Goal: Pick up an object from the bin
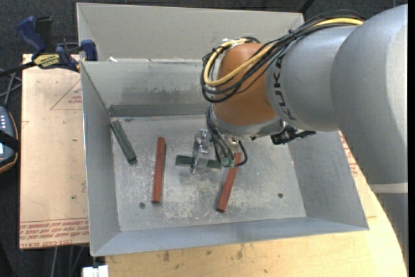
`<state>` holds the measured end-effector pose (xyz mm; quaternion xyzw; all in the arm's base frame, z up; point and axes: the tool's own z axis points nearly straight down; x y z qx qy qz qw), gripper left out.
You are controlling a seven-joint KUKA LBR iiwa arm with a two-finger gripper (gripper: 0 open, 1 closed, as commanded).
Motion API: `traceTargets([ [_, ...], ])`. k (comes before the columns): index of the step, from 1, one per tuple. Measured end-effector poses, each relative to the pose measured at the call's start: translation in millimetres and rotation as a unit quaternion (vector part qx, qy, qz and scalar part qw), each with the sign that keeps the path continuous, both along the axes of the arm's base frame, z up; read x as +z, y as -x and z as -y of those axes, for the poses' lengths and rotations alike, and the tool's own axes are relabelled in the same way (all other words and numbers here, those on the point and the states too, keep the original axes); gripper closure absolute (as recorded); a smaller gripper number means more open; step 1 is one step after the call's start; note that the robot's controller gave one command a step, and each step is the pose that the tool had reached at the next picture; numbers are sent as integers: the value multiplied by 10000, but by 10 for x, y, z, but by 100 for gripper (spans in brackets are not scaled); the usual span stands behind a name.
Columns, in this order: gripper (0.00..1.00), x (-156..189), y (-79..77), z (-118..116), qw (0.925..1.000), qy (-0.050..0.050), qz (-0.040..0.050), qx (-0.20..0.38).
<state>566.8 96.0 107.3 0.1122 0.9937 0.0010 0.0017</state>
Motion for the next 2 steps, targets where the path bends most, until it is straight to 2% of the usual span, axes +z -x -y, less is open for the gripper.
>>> traceTargets([
  [2, 100, 72, 3, 0, 10000, 1, -7, -1],
])
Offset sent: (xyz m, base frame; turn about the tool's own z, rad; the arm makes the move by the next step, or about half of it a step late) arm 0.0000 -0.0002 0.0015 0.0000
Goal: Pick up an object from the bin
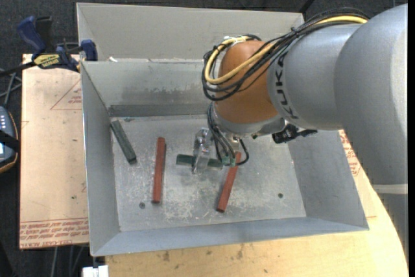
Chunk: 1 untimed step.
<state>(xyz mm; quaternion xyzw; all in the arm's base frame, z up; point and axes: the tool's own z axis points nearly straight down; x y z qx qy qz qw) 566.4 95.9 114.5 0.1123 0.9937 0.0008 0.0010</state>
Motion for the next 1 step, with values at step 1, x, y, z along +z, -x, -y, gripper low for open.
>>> traceTargets([
  [1, 100, 78, 9, 0, 10000, 3, -20, 0],
])
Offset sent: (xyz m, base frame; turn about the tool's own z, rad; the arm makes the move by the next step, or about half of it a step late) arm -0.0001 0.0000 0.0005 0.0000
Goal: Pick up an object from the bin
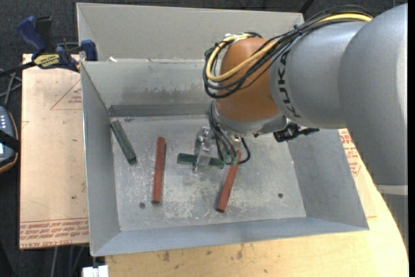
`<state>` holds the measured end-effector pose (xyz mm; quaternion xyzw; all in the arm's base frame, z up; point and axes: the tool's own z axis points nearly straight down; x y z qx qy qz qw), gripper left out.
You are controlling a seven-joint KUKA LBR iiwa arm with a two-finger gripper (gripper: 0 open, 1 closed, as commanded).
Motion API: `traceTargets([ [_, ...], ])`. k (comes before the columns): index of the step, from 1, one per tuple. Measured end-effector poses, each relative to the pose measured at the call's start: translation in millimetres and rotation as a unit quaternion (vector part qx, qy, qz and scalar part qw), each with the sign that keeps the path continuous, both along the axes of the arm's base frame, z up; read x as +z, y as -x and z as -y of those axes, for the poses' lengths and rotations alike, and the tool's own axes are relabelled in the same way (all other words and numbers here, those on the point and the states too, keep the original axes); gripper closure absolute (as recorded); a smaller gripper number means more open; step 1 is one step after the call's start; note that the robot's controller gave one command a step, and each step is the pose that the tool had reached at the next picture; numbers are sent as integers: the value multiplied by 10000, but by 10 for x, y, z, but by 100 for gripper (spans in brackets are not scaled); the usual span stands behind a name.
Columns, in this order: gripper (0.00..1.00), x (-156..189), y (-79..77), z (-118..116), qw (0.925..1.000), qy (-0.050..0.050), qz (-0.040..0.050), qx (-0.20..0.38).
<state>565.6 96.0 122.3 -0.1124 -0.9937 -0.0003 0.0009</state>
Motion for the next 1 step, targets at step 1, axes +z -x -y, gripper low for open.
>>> traceTargets([
  [1, 100, 98, -11, -2, 10000, -3, 21, 0],
])
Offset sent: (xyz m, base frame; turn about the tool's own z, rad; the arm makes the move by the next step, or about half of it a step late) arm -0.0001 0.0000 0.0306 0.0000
